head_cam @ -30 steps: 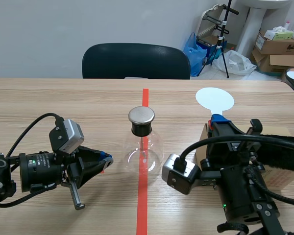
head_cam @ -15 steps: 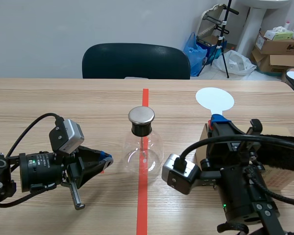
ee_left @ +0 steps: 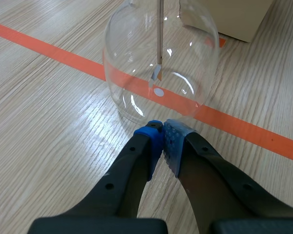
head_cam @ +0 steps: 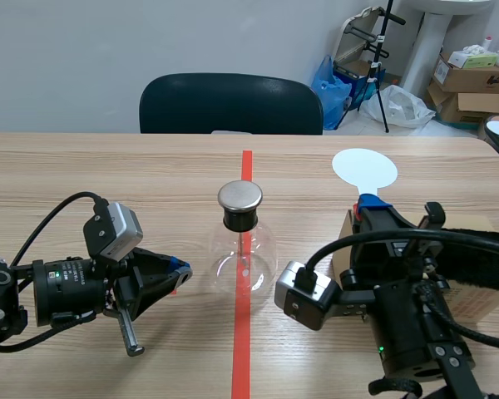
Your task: Do the electroscope experiment
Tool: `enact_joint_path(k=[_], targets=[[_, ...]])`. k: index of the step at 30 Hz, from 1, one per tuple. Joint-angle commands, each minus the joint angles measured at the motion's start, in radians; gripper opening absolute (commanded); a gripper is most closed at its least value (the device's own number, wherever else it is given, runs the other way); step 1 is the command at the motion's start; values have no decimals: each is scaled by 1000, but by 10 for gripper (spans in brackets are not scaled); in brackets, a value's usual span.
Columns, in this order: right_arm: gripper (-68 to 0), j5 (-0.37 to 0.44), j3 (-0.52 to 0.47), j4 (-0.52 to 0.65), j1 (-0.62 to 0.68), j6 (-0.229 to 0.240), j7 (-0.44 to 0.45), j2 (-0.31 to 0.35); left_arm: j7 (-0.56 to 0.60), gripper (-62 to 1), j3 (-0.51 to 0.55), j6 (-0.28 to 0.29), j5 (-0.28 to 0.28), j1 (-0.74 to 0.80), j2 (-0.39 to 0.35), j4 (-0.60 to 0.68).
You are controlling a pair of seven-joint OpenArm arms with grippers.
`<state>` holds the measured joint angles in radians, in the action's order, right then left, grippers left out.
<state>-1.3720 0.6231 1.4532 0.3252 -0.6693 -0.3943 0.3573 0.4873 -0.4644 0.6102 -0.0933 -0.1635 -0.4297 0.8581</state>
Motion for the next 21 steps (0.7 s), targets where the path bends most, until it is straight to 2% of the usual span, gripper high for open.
enact_joint_path(k=[1, 10, 21], targets=[[-665, -5, -3, 10, -11, -11, -4, 3, 14, -568, 3, 2, 14, -5, 2, 18], [-665, -5, -3, 10, -12, -11, 23, 3, 14, -568, 3, 2, 14, -5, 2, 18], [-665, -6, -3, 10, -12, -11, 257, 3, 14, -568, 3, 2, 14, -5, 2, 18]])
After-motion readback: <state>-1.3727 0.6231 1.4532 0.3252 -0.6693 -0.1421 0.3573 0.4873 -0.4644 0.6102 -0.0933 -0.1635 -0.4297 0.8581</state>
